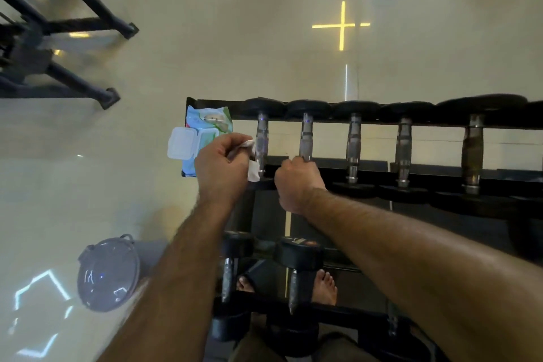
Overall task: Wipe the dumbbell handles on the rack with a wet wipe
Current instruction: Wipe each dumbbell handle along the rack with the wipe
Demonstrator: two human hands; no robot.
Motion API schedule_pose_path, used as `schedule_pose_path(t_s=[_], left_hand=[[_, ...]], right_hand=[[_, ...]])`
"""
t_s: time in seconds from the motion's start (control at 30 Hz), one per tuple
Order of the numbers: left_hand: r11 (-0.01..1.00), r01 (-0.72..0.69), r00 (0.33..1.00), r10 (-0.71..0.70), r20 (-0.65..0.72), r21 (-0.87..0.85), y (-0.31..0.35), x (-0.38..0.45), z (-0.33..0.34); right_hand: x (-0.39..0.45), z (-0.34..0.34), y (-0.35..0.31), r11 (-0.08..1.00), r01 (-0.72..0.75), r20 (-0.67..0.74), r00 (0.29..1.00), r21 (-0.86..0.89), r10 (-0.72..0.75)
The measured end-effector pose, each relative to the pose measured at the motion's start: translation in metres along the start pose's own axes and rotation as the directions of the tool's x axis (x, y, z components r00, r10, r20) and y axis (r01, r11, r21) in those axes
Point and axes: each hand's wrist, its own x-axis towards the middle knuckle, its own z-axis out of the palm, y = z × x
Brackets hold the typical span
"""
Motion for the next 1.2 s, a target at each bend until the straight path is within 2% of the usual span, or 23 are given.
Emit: schedule_pose_path(t_s=[0.07, 0.17, 0.23, 0.3, 0.33, 0.4, 0.47, 0.57, 0.67, 0.73, 0.8, 0.9, 1.07, 1.13, 1.2], left_hand=[[1.000, 0.002, 1.000, -0.002, -0.016, -0.015, -0.001, -0.002, -0.010], [1.000, -0.012, 0.999, 0.012, -0.034, 0.001, -0.005, -0.006, -0.022], [1.000, -0.009, 0.999, 0.009, -0.042, -0.009, -0.009, -0.010, -0.027], [1.000, 0.006, 0.998, -0.007, -0.055, -0.021, -0.014, -0.013, -0.028], [1.000, 0.018, 0.998, -0.019, -0.059, -0.019, -0.016, -0.014, -0.028], [0.999, 0.042, 0.998, -0.042, -0.044, -0.012, -0.020, -0.018, -0.023], [0.999, 0.035, 0.999, -0.035, 0.004, 0.038, -0.020, -0.023, -0.015], [0.984, -0.080, 0.994, 0.066, 0.090, 0.159, -0.013, -0.028, -0.003], [0.956, -0.210, 0.971, 0.180, 0.158, 0.203, -0.006, -0.025, 0.012], [0.928, -0.302, 0.947, 0.266, 0.178, 0.217, -0.001, -0.019, 0.027], [0.890, -0.379, 0.921, 0.336, 0.196, 0.255, 0.003, -0.011, 0.045], [0.841, -0.442, 0.892, 0.378, 0.247, 0.311, 0.012, 0.005, 0.076], [0.795, -0.451, 0.893, 0.404, 0.200, 0.405, 0.021, 0.026, 0.112], [0.720, -0.539, 0.842, 0.458, 0.285, 0.438, 0.014, 0.022, 0.124], [0.557, -0.682, 0.730, 0.488, 0.477, 0.473, 0.006, 0.011, 0.131]], right_hand=[[0.001, 0.004, -0.004, 0.999, -0.003, -0.018, 1.000, -0.054, 0.002], [-0.001, 0.022, 0.003, 0.998, 0.060, -0.122, 0.991, -0.023, -0.063], [-0.011, 0.043, 0.016, 0.993, 0.088, -0.269, 0.961, 0.078, -0.065], [-0.026, 0.063, 0.025, 0.969, 0.087, -0.424, 0.906, 0.232, 0.020], [-0.032, 0.071, 0.025, 0.952, 0.074, -0.454, 0.888, 0.296, 0.072], [-0.038, 0.077, 0.020, 0.941, 0.035, -0.446, 0.886, 0.337, 0.127], [-0.040, 0.073, 0.022, 0.953, 0.041, -0.448, 0.888, 0.299, 0.102], [-0.044, 0.058, 0.056, 0.974, 0.070, -0.499, 0.866, 0.214, 0.048], [-0.052, 0.043, 0.113, 0.969, -0.135, -0.449, 0.867, 0.209, 0.218], [-0.063, 0.037, 0.146, 0.941, -0.263, -0.347, 0.880, 0.213, 0.324], [-0.073, 0.038, 0.166, 0.926, -0.324, -0.236, 0.900, 0.195, 0.365], [-0.078, 0.048, 0.174, 0.919, -0.344, -0.149, 0.915, 0.194, 0.374], [-0.072, 0.055, 0.173, 0.908, -0.334, -0.177, 0.907, 0.251, 0.382], [-0.074, 0.056, 0.172, 0.905, -0.328, -0.174, 0.908, 0.272, 0.381], [-0.074, 0.059, 0.174, 0.899, -0.332, -0.168, 0.906, 0.286, 0.388]])
